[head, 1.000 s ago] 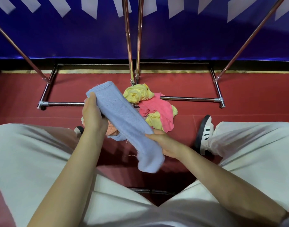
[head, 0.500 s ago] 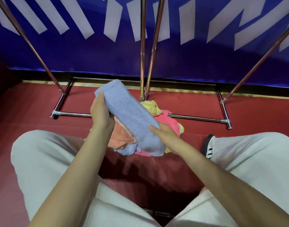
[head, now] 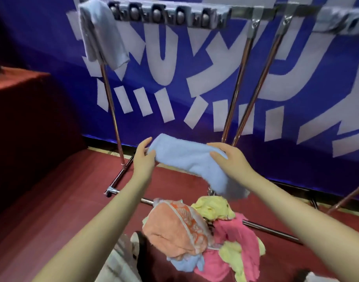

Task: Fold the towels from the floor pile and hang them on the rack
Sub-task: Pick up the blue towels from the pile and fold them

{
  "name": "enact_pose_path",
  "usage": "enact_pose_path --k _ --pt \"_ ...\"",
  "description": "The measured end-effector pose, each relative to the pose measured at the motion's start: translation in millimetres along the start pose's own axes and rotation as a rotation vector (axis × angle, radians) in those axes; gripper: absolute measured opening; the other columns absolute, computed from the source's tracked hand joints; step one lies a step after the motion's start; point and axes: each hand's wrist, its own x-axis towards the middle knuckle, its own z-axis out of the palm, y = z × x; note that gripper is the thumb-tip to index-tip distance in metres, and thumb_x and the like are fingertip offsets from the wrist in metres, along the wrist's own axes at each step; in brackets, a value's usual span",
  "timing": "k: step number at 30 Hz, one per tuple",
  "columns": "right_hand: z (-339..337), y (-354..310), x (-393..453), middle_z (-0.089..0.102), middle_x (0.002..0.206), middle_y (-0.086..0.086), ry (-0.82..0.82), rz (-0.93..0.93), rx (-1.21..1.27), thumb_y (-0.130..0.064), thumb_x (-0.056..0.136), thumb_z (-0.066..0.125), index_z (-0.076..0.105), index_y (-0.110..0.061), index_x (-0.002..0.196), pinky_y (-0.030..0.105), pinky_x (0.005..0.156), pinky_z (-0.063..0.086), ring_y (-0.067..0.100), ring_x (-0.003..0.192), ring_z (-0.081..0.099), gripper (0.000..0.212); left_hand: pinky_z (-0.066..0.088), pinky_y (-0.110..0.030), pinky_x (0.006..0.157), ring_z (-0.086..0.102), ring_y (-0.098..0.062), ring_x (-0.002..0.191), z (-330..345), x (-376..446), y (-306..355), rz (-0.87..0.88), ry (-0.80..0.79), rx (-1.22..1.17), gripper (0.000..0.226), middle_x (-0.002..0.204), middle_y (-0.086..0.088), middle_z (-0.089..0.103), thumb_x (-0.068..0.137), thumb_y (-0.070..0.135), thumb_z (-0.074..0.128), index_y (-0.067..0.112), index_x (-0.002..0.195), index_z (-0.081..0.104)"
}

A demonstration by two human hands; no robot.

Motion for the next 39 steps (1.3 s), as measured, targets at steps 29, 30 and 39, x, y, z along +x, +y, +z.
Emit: enact_pose_path --k 29,30,39 --pt "58.0 -325.9 347.7 0.053 0.077 0.004 -0.031 -0.243 -0.329 -0.019 0.079 0.058 0.058 -0.015 0.082 0.023 0.058 0.039 0.017 0.067 0.049 0.005 0.049 -0.032 0.084 0.061 -0.021 0.092 -43.4 217.4 245.0 0.181 -0.200 0.065 0.035 0.093 -0.010 0.065 0.101 0.037 0.038 0.014 0.091 0.062" --pt "61.8 -331.2 355.4 0.055 0.080 0.005 -0.041 -0.246 -0.313 -0.019 0.078 0.059 0.060 -0.014 0.083 0.025 0.061 0.041 0.018 0.071 0.051 0.007 0.049 -0.030 0.082 0.062 -0.018 0.091 -43.9 225.7 246.7 0.167 -0.176 0.032 0.035 0.091 -0.004 0.065 0.101 0.043 0.038 0.019 0.087 0.061" --pt "66.0 -355.6 405.5 0.071 0.103 0.010 0.002 -0.174 -0.159 -0.024 0.061 0.063 0.069 -0.010 0.106 0.043 0.089 0.054 0.026 0.092 0.069 0.048 0.047 -0.028 0.068 0.053 -0.012 0.060 -48.6 265.4 276.1 0.238 -0.053 -0.205 0.045 0.038 0.007 0.055 0.100 0.021 0.044 0.018 0.057 0.055"
